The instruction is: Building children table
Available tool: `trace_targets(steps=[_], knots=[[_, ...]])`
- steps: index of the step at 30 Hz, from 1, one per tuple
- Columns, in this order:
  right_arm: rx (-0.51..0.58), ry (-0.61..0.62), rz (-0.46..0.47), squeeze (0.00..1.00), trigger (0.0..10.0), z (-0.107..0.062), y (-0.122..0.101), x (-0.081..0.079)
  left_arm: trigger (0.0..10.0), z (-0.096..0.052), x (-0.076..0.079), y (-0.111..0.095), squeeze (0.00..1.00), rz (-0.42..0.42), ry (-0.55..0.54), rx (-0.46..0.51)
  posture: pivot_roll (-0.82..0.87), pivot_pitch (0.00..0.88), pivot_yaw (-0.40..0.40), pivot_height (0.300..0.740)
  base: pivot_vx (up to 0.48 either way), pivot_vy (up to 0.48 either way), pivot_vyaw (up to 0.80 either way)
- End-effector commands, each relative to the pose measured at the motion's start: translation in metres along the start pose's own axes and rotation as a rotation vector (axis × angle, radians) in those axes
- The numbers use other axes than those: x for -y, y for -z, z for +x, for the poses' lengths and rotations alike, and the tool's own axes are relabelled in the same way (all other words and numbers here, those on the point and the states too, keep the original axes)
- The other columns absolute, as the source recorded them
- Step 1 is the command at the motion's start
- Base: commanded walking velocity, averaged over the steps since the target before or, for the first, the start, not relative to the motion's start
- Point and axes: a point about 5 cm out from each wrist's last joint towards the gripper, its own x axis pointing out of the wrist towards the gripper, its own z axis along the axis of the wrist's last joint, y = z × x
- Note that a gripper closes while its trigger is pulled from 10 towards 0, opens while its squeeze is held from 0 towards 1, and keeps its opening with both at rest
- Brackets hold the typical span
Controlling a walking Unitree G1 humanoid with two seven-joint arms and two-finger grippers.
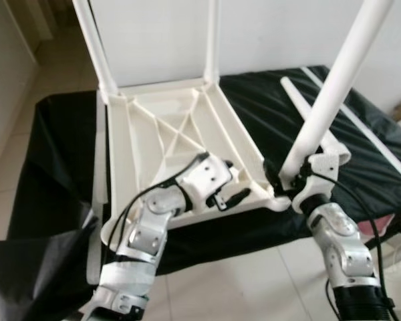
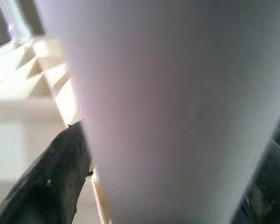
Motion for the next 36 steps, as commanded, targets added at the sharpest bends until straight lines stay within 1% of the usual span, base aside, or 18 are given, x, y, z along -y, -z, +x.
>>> trace_targets(steps=[1, 2, 4, 5, 6, 8, 9, 10, 17, 19, 20, 22, 23, 30, 34, 36], knots=[[-0.007, -0.067, -0.013, 0.0, 10.0, 0.004, 0.001, -0.001, 10.0, 0.0, -0.003, 0.0, 0.0, 0.003, -0.135, 0.003, -0.05, 0.05, -0.01, 0.74, 0.0, 0.0, 0.0], [-0.022, -0.094, -0.025, 0.0, 10.0, 0.006, 0.002, 0.0, 10.0, 0.0, -0.002, 0.0, 0.0, 0.005, -0.129, 0.002, -0.04, 0.049, -0.01, 0.74, 0.0, 0.0, 0.0], [-0.026, -0.106, -0.033, 0.0, 10.0, 0.006, 0.003, 0.001, 10.0, 0.0, -0.001, 0.0, 0.0, 0.007, -0.123, 0.002, -0.04, 0.049, -0.01, 0.74, 0.0, 0.0, 0.0], [-0.031, -0.125, -0.037, 0.0, 8.4, 0.007, 0.004, 0.002, 10.0, 0.0, 0.0, -0.001, 0.0, 0.009, -0.117, 0.001, -0.04, 0.05, -0.011, 0.74, 0.0, 0.0, 0.0], [-0.037, -0.139, -0.046, 0.0, 5.4, 0.008, 0.004, 0.003, 10.0, -0.001, 0.001, -0.001, 0.0, 0.011, -0.11, 0.002, -0.04, 0.05, -0.012, 0.74, 0.0, 0.0, 0.0], [-0.041, -0.146, -0.047, 0.0, 5.4, 0.008, 0.005, 0.004, 10.0, -0.001, 0.002, -0.001, 0.0, 0.01, -0.103, 0.003, -0.04, 0.048, -0.01, 0.74, 0.0, 0.0, 0.0], [-0.045, -0.156, -0.052, 0.0, 2.1, 0.009, 0.005, 0.005, 10.0, -0.001, 0.003, -0.001, 0.0, 0.012, -0.097, 0.004, -0.04, 0.048, -0.011, 0.74, 0.0, 0.0, 0.0], [-0.049, -0.158, -0.056, 0.0, 0.0, 0.009, 0.005, 0.006, 10.0, -0.001, 0.004, -0.001, 0.0, 0.013, -0.093, 0.004, -0.04, 0.048, -0.011, 0.74, 0.0, 0.0, 0.0], [-0.058, -0.164, -0.057, 0.0, 0.0, 0.006, 0.009, 0.01, 10.0, -0.002, 0.005, -0.001, 0.0, 0.016, -0.089, 0.002, -0.04, 0.045, -0.013, 0.74, 0.0, 0.0, 0.0], [-0.063, -0.165, -0.045, 0.0, 0.0, 0.005, 0.01, 0.01, 10.0, -0.002, 0.005, -0.001, 0.0, 0.016, -0.088, 0.001, -0.04, 0.043, -0.013, 0.74, 0.0, 0.0, 0.0], [-0.066, -0.16, -0.037, 0.0, 1.5, 0.004, 0.011, 0.01, 10.0, -0.002, 0.005, -0.001, 0.0, 0.017, -0.088, 0.0, -0.04, 0.042, -0.013, 0.74, 0.0, 0.0, 0.0], [-0.068, -0.158, -0.032, 0.0, 1.5, 0.003, 0.012, 0.01, 10.0, -0.002, 0.005, -0.001, 0.0, 0.018, -0.088, -0.001, -0.04, 0.041, -0.012, 0.74, 0.0, 0.0, 0.0], [-0.068, -0.155, -0.032, 0.0, 10.0, 0.003, 0.013, 0.011, 10.0, -0.002, 0.005, -0.001, 0.0, 0.019, -0.087, -0.001, -0.04, 0.041, -0.013, 0.74, 0.0, 0.0, 0.0], [-0.064, -0.144, -0.02, 0.0, 10.0, 0.002, 0.013, 0.009, 10.0, -0.002, 0.006, -0.001, 0.0, 0.02, -0.08, -0.001, -0.04, 0.036, -0.014, 0.74, 0.0, 0.0, 0.0], [-0.067, -0.107, -0.016, 0.0, 10.0, 0.0, 0.014, 0.009, 10.0, -0.003, 0.007, -0.001, 0.0, 0.02, -0.08, -0.002, -0.04, 0.034, -0.015, 0.74, 0.0, 0.0, 0.0], [-0.069, -0.055, 0.005, 0.0, 10.0, -0.001, 0.016, 0.008, 10.0, -0.003, 0.007, -0.001, 0.0, 0.021, -0.079, -0.002, -0.04, 0.034, -0.017, 0.74, 0.0, 0.0, 0.0]])
